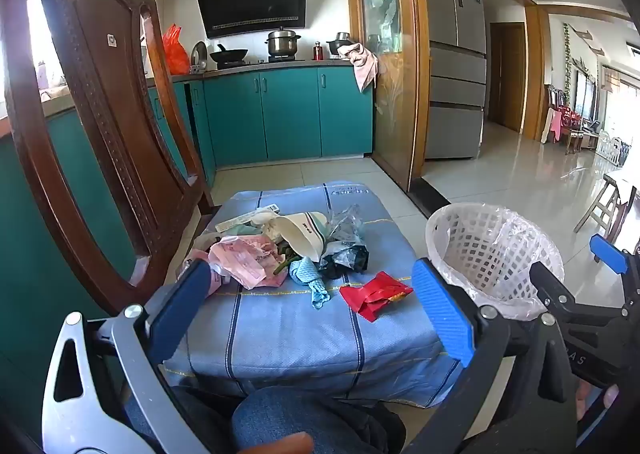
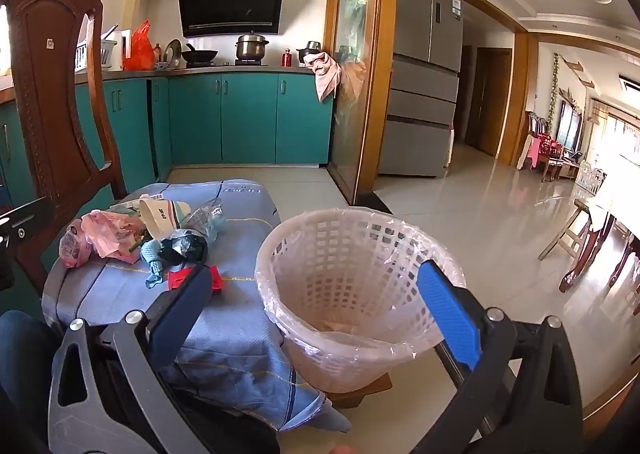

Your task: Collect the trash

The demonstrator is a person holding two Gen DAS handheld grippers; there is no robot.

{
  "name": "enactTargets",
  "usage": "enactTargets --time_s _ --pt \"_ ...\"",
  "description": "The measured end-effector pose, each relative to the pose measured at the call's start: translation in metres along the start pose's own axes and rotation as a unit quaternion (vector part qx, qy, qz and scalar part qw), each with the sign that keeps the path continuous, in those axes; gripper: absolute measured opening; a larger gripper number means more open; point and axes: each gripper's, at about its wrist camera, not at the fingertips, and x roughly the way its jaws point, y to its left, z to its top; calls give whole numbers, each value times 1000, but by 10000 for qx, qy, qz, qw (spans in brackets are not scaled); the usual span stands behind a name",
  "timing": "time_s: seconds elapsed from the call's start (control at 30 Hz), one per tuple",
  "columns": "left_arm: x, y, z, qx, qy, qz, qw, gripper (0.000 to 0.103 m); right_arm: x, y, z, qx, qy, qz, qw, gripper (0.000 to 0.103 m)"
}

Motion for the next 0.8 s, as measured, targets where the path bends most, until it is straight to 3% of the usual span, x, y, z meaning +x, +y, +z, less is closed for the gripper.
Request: enactTargets --time_s 0.8 --pt "4 4 -4 -10 43 -5 10000 100 0 0 1 26 -4 -8 10000 100"
